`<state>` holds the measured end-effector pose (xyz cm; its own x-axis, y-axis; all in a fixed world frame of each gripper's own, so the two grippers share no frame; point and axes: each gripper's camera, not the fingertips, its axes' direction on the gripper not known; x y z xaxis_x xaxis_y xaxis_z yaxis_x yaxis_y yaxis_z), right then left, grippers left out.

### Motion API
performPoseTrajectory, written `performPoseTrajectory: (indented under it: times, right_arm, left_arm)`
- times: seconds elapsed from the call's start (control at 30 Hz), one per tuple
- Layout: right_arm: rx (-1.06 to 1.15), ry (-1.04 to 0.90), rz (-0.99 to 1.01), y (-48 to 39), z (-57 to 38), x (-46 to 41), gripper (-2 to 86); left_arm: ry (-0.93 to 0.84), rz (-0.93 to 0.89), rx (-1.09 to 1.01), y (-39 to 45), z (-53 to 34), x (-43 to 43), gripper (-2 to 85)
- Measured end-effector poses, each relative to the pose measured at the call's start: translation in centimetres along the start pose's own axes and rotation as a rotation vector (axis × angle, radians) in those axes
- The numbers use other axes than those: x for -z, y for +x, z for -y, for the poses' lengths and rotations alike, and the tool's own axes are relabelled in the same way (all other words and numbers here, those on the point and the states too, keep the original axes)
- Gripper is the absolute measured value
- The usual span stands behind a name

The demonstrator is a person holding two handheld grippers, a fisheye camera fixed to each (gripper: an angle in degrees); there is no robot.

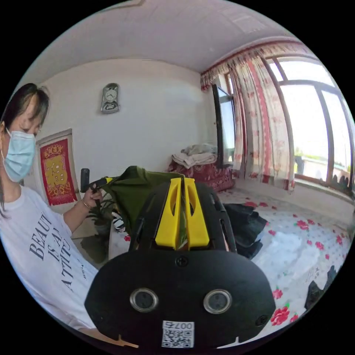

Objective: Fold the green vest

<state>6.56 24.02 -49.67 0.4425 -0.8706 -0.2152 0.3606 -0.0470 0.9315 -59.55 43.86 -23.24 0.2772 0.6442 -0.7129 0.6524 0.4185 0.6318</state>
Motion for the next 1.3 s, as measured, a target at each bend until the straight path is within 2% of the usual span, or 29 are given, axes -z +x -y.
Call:
performPoseTrajectory:
  times: [0.13,0.23,0.27,0.33,0.4,0.5,0.57,0.8,0.97,1.0,1.03,1.1,1.2,1.23,1.3]
  right_arm:
    - [0.128,0.061,-0.006,-2.9,-0.5,7.8,-0.2]
    - [0.075,-0.059,0.018,-3.7,-5.6,9.5,-0.2]
    - [0.022,-0.156,0.022,-3.6,-8.8,8.9,-0.2]
    - [-0.124,-0.31,0.021,-3.1,-14.8,7.3,-0.1]
    - [-0.376,-0.542,0.027,-2.6,-24.4,4.6,0.0]
    - [-0.58,-0.815,-0.053,-3.3,-34.7,2.4,0.3]
    - [-0.632,-0.894,-0.081,-3.6,-37.9,2.1,0.9]
    - [-0.709,-0.877,-0.129,-0.9,-39.7,1.5,5.3]
    - [-0.645,-0.953,-0.02,-1.7,-40.2,-3.1,7.6]
    - [-0.628,-0.993,-0.01,-2.4,-40.4,-4.4,7.5]
    - [-0.615,-1.006,-0.032,-2.8,-40.5,-4.8,7.5]
    - [-0.523,-1.043,-0.225,-3.5,-40.2,-5.4,4.2]
    - [-0.529,-1.124,-0.246,-1.6,-38.9,-4.5,1.3]
    - [-0.533,-1.096,-0.254,-1.1,-38.1,-3.6,1.0]
    - [-0.557,-0.909,-0.259,0.3,-33.8,1.5,0.4]
  left_arm:
    - [0.011,-0.045,-0.178,4.8,1.2,0.3,5.3]
    - [-0.079,-0.01,-0.229,6.7,-1.8,-1.7,6.0]
    - [-0.116,0.001,-0.223,6.8,-2.8,-2.4,6.2]
    - [-0.314,0.031,-0.1,6.0,-8.0,-5.9,6.6]
    - [-0.47,0.053,0.048,4.6,-13.5,-8.4,6.5]
    - [-0.714,0.095,0.308,2.5,-22.3,-10.9,6.4]
    - [-0.811,0.107,0.424,1.8,-25.7,-11.5,7.1]
    - [-0.914,0.119,0.529,-1.5,-27.9,-16.0,8.4]
    - [-1.065,0.077,0.534,-2.2,-29.8,-22.8,10.3]
    - [-1.11,0.128,0.548,-2.2,-30.2,-24.2,9.4]
    - [-1.083,0.191,0.51,-2.0,-29.7,-24.9,7.5]
    - [-1.142,0.279,0.472,-2.3,-29.5,-26.3,1.0]
    - [-1.183,0.222,0.423,-3.8,-28.6,-27.1,-0.4]
    - [-1.151,0.218,0.424,-4.9,-27.5,-26.2,-0.6]
    - [-1.085,0.192,0.419,-6.6,-25.2,-24.0,-0.8]
